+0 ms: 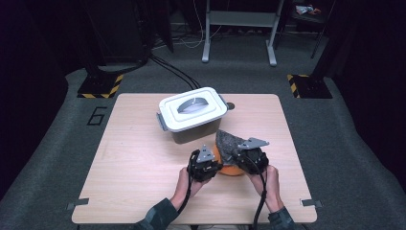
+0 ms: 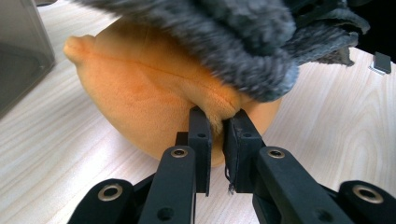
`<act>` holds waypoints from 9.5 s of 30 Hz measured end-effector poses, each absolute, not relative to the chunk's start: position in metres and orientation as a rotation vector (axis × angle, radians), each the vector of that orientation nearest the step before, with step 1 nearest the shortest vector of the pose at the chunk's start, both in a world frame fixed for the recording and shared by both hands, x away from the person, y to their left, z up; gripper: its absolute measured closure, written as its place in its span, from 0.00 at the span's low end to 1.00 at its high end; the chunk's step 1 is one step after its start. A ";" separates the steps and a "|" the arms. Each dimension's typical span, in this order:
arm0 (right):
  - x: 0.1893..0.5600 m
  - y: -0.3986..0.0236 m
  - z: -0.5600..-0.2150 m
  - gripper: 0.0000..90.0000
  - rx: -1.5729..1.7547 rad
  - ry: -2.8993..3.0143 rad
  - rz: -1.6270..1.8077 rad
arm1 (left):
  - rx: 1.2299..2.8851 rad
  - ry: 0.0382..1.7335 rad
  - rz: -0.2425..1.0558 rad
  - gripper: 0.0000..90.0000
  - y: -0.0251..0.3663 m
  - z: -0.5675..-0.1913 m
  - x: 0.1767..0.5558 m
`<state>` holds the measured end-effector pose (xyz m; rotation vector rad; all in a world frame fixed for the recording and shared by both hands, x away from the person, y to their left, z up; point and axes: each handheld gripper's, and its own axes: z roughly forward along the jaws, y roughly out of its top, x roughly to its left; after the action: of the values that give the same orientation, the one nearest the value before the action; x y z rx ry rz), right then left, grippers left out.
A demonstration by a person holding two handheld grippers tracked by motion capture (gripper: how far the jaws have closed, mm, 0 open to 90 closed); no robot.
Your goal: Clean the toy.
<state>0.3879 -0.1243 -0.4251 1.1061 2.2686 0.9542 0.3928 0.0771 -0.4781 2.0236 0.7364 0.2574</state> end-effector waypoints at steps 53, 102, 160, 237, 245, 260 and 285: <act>0.376 -0.182 -0.418 0.85 1.287 2.154 1.101 | 2.018 0.748 0.229 0.91 0.083 -0.481 0.397; 0.378 -0.121 -0.424 0.86 1.087 2.257 1.011 | 2.013 0.738 0.250 0.91 0.074 -0.475 0.399; 0.391 -0.155 -0.436 0.86 1.256 2.223 0.979 | 2.074 0.649 0.380 0.56 0.073 -0.487 0.398; 0.379 -0.177 -0.419 0.85 1.252 2.180 1.066 | 2.001 0.729 0.219 0.91 0.080 -0.482 0.407; 0.378 -0.122 -0.415 0.85 1.085 2.269 0.938 | 2.013 0.719 0.227 0.91 0.080 -0.481 0.408; 0.397 -0.175 -0.449 0.85 1.334 2.183 0.946 | 2.004 0.725 0.218 0.91 0.078 -0.483 0.408; 0.390 -0.202 -0.440 0.85 1.379 2.107 1.003 | 1.991 0.724 0.205 0.91 0.082 -0.484 0.410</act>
<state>0.3902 -0.2023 -0.4398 1.3786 2.1072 1.0030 0.4095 0.0816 -0.4839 1.9905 0.7237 0.2049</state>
